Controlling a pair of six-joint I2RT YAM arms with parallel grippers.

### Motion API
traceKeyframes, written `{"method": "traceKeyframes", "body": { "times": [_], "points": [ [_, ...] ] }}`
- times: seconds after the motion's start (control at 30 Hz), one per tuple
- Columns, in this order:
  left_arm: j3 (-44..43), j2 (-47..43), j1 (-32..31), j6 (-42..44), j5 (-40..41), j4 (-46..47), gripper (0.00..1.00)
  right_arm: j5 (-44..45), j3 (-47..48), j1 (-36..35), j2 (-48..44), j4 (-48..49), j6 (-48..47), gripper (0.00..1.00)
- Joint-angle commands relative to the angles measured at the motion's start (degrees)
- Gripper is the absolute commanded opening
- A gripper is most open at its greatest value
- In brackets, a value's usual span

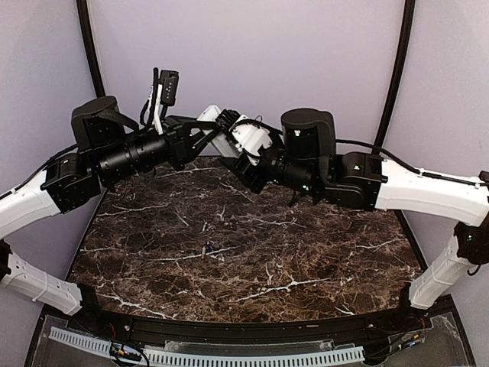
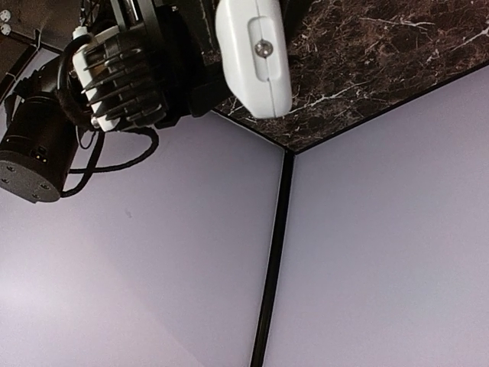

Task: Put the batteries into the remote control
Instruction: Pass from the right arm to the left

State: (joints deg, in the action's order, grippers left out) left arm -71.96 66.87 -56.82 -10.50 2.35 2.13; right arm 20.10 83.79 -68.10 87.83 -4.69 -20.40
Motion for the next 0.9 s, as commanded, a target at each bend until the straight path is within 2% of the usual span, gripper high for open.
{"method": "traceKeyframes", "body": {
  "times": [0.0, 0.07, 0.1, 0.17, 0.2, 0.23, 0.37, 0.57, 0.87],
  "points": [
    [-0.49, -0.78, 0.65, -1.01, 1.22, -0.62, 0.0, -1.33, 0.65, -1.29, -1.03, 4.39, 0.16, 0.24],
    [-0.34, -1.23, 0.63, -1.15, 1.22, 0.0, 0.0, -1.2, -0.66, -1.26, -2.24, 6.59, 0.53, 0.44],
    [-0.08, -1.62, 0.64, -1.31, 1.2, 0.73, 0.0, -1.28, -2.12, -1.31, -3.13, 7.9, 0.63, 0.61],
    [0.42, -2.27, 0.65, -1.58, 1.13, 2.18, 0.0, -2.2, -4.89, -1.25, -5.68, 11.04, 0.94, 0.85],
    [0.99, -2.86, 0.65, -1.65, 1.01, 2.84, 0.0, -3.13, -6.57, -1.14, -7.1, 12.63, 1.4, 0.94],
    [1.32, -3.18, 0.63, -1.76, 0.75, 4.32, 0.0, -4.92, -8.14, -0.86, -8.43, 14.15, 2.08, 0.98],
    [3.2, -4.96, 0.65, -2.4, -0.84, 8.72, 0.0, -16.33, -14.02, 2.24, -13.85, 17.34, 7.08, 0.99],
    [5.34, -6.33, 0.64, -7.81, -2.22, 13.82, 0.0, -19.7, -23.73, 4.2, -18.62, 29.7, 3.12, 0.99],
    [7.53, -5.83, 0.57, -15.44, -8.76, 19.0, 0.0, -24.2, -18.48, 4.28, -11.76, 33.26, -6.15, 0.98]
  ]
}}
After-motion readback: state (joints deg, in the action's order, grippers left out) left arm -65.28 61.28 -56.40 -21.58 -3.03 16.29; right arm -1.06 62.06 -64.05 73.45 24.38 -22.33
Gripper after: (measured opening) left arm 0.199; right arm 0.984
